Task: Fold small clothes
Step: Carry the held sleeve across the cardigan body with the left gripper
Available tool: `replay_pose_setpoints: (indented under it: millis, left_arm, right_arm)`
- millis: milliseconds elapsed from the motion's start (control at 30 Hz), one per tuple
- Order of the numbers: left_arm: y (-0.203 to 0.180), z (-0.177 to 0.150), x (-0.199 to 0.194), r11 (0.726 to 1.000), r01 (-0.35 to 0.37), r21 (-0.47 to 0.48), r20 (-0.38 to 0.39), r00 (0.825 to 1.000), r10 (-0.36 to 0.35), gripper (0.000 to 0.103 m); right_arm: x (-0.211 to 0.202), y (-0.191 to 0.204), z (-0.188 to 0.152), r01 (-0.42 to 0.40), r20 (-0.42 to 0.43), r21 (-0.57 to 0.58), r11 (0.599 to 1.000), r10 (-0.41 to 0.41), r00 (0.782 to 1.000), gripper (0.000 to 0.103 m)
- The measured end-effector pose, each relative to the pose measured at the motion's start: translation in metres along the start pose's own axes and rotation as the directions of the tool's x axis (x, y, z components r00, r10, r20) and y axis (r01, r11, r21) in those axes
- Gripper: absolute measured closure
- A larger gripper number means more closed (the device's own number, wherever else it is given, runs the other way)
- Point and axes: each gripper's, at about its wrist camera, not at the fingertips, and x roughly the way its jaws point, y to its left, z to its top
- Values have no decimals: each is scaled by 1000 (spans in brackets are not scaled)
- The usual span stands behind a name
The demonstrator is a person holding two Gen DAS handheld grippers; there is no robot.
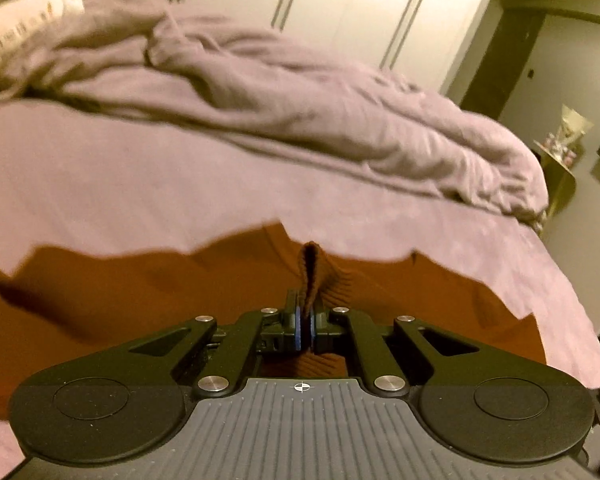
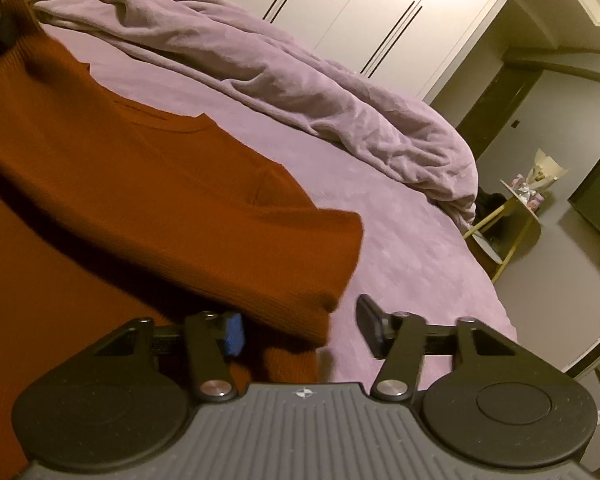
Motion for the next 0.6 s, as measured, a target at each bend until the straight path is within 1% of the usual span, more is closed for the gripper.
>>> replay_pose_setpoints:
  millis: [33, 133, 233, 300, 367, 433, 500, 567, 600]
  left_arm:
    - [3, 3, -3, 1000, -7, 1, 10, 1000, 7, 98]
    - [16, 6, -2, 999, -43, -11, 13, 999, 44, 98]
    - [33, 1, 9, 996, -76, -34, -21, 997, 76, 98]
    - [42, -7, 18, 993, -111, -28, -54, 993, 109, 98]
    - [49, -16, 27, 991, -128, -30, -93, 988, 125, 97]
    - [55, -23, 32, 990, -138, -37, -114, 985, 133, 97]
    - [56, -27, 34, 990, -135, -33, -113, 985, 130, 97]
    - [55, -25, 33, 990, -135, -27, -98, 986, 132, 97]
    - [55, -23, 31, 991, -132, -28, -86, 988, 129, 97]
  right_arm:
    - [2, -2, 2, -2, 3, 17, 1000, 2, 1000, 64]
    - [6, -14, 5, -3, 4, 101, 995, 3, 1000, 64]
    - [14, -24, 3, -32, -26, 181, 983, 37, 999, 64]
    - [17, -19, 0, -23, -26, 151, 988, 27, 999, 64]
    - [17, -8, 0, 3, -12, 79, 997, -2, 1000, 64]
    - [17, -1, 2, 28, -4, 26, 999, -28, 1000, 64]
    - [14, 4, 4, 38, 15, -2, 999, -38, 999, 64]
    - [12, 4, 7, 33, 35, 10, 999, -34, 999, 64]
    - [11, 1, 7, 28, 45, 32, 999, -29, 999, 70]
